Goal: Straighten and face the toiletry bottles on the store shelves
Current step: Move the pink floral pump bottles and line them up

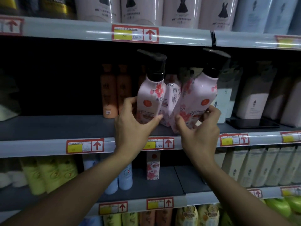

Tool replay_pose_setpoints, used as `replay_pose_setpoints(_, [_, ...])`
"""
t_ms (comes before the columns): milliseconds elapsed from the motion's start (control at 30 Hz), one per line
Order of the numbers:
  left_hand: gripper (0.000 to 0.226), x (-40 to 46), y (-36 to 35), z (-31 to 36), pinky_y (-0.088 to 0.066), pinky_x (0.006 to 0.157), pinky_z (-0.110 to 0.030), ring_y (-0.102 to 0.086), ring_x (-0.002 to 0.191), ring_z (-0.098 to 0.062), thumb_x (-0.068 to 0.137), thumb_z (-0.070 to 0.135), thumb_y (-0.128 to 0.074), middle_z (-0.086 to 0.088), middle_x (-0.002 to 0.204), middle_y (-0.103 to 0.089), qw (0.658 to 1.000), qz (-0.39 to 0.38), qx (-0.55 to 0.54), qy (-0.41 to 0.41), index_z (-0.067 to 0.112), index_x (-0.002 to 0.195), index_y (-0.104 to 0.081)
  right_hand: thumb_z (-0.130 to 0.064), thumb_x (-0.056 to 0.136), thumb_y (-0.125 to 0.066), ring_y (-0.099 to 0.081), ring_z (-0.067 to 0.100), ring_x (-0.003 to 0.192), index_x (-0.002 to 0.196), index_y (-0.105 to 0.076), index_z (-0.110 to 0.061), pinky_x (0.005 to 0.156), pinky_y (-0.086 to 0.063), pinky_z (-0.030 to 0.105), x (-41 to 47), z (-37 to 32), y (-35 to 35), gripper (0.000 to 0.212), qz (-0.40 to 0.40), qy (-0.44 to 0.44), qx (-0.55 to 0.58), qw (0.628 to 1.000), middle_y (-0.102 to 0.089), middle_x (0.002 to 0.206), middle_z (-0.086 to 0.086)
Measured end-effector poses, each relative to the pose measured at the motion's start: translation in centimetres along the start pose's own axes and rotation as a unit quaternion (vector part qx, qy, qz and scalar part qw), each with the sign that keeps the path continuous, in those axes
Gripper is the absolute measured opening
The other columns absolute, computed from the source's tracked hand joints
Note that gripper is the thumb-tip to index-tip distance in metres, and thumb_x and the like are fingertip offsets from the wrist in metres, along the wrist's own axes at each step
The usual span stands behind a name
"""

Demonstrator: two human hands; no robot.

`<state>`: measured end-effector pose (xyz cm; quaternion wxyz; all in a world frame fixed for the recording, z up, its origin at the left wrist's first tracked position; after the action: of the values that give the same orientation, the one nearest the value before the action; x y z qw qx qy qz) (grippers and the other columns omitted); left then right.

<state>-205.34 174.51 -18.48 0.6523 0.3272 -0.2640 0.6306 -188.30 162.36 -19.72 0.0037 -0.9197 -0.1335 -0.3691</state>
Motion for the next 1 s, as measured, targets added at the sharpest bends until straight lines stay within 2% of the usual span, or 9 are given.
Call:
replay_pose_setpoints(200, [0.069, -1.6, 3.5, 2.9, -0.058, 0.080, -0.013, -0.066, 0.102, 0.008, 0.066, 0.058, -0.088, 0.017, 0.113, -0.067, 1.000, 0.006, -0.003, -0.017, 0.031, 0.121, -0.054, -0.045, 0.075, -0.087, -0.065, -0.001, 0.106, 0.131, -0.045, -0.024, 0.083, -0.062, 0.034, -1.7, -0.8, 3.5, 0.073, -0.025, 0.019, 0.055, 0.998, -0.064, 0.116, -0.018])
replay_pose_setpoints(333, [0.071, -4.4, 5.1, 3.0, -0.054, 0.071, -0.008, -0.064, 0.093, 0.018, 0.060, 0.062, -0.085, 0.039, 0.102, -0.064, 0.999, -0.032, -0.009, 0.011, 0.039, 0.118, -0.050, -0.042, 0.075, -0.088, -0.066, 0.007, 0.110, 0.123, -0.052, -0.024, 0.077, -0.064, 0.035, -4.6, 0.2, 4.9, 0.062, -0.092, 0.037, 0.066, 0.993, -0.066, 0.114, -0.012])
replay_pose_setpoints(400, [0.077, -6.4, 5.6, 1.9, -0.056, 0.068, -0.010, -0.065, 0.090, 0.017, 0.055, 0.063, -0.084, 0.043, 0.101, -0.063, 0.997, -0.054, -0.021, 0.045, 0.039, 0.120, -0.052, -0.039, 0.074, -0.088, -0.068, 0.003, 0.108, 0.118, -0.053, -0.029, 0.078, -0.064, 0.032, -6.5, 1.3, 5.3, 0.057, -0.128, 0.011, 0.077, 0.989, -0.067, 0.111, -0.017])
replay_pose_setpoints(567, [0.087, -12.5, 6.1, -2.3, -0.064, 0.065, -0.029, -0.071, 0.083, 0.003, 0.046, 0.074, -0.078, 0.023, 0.102, -0.070, 0.985, -0.110, 0.023, 0.132, 0.041, 0.123, -0.055, -0.044, 0.070, -0.090, -0.066, 0.000, 0.107, 0.123, -0.051, -0.042, 0.082, -0.064, 0.035, -11.2, 5.1, 6.1, 0.066, -0.199, -0.042, 0.028, 0.979, -0.066, 0.113, -0.028])
replay_pose_setpoints(700, [0.079, -17.2, 6.3, -5.0, -0.063, 0.069, -0.026, -0.071, 0.086, 0.000, 0.049, 0.057, -0.093, 0.020, 0.101, -0.073, 0.965, -0.148, 0.031, 0.213, 0.048, 0.118, -0.055, -0.052, 0.065, -0.089, -0.066, 0.001, 0.105, 0.127, -0.048, -0.053, 0.080, -0.062, 0.032, -14.8, 8.3, 7.0, 0.074, -0.229, -0.087, -0.006, 0.969, -0.068, 0.111, -0.027])
replay_pose_setpoints(767, [0.076, -19.1, 6.3, -6.2, -0.058, 0.072, -0.021, -0.071, 0.084, 0.005, 0.051, 0.048, -0.099, 0.023, 0.097, -0.075, 0.955, -0.166, 0.039, 0.242, 0.048, 0.116, -0.059, -0.059, 0.060, -0.083, -0.067, 0.000, 0.103, 0.128, -0.049, -0.049, 0.083, -0.061, 0.033, -16.3, 9.5, 7.2, 0.077, -0.245, -0.103, -0.036, 0.964, -0.070, 0.110, -0.023])
replay_pose_setpoints(867, [0.071, -21.5, 6.1, -7.8, -0.055, 0.072, -0.017, -0.070, 0.080, 0.013, 0.047, 0.052, -0.100, 0.035, 0.090, -0.073, 0.945, -0.185, 0.061, 0.264, 0.043, 0.110, -0.067, -0.049, 0.061, -0.088, -0.064, -0.004, 0.100, 0.124, -0.050, -0.042, 0.081, -0.053, 0.023, -18.1, 10.9, 7.3, 0.074, -0.284, -0.136, -0.067, 0.947, -0.067, 0.107, -0.025])
replay_pose_setpoints(933, [0.072, -22.7, 5.5, -8.8, -0.059, 0.076, -0.024, -0.070, 0.080, 0.011, 0.041, 0.062, -0.095, 0.035, 0.089, -0.073, 0.935, -0.198, 0.071, 0.286, 0.041, 0.105, -0.068, -0.045, 0.063, -0.091, -0.063, -0.004, 0.098, 0.123, -0.051, -0.039, 0.080, -0.051, 0.022, -19.1, 12.0, 7.1, 0.073, -0.303, -0.161, -0.091, 0.935, -0.065, 0.106, -0.025])
replay_pose_setpoints(1000, [0.073, -23.5, 4.8, -9.8, -0.061, 0.078, -0.031, -0.071, 0.079, 0.009, 0.037, 0.069, -0.089, 0.032, 0.088, -0.074, 0.925, -0.208, 0.082, 0.306, 0.040, 0.100, -0.067, -0.054, 0.056, -0.085, -0.066, 0.001, 0.100, 0.124, -0.051, -0.038, 0.084, -0.053, 0.027, -19.9, 13.2, 6.8, 0.077, -0.313, -0.183, -0.114, 0.925, -0.068, 0.107, -0.021])
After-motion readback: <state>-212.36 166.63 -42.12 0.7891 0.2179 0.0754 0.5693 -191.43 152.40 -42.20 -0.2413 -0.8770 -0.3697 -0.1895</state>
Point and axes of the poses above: each hand's wrist, its own x-axis towards the middle knuckle, its own y-axis out of the back of the hand, z = x × y, the point moved 5 cm from there along x, towards the middle knuckle
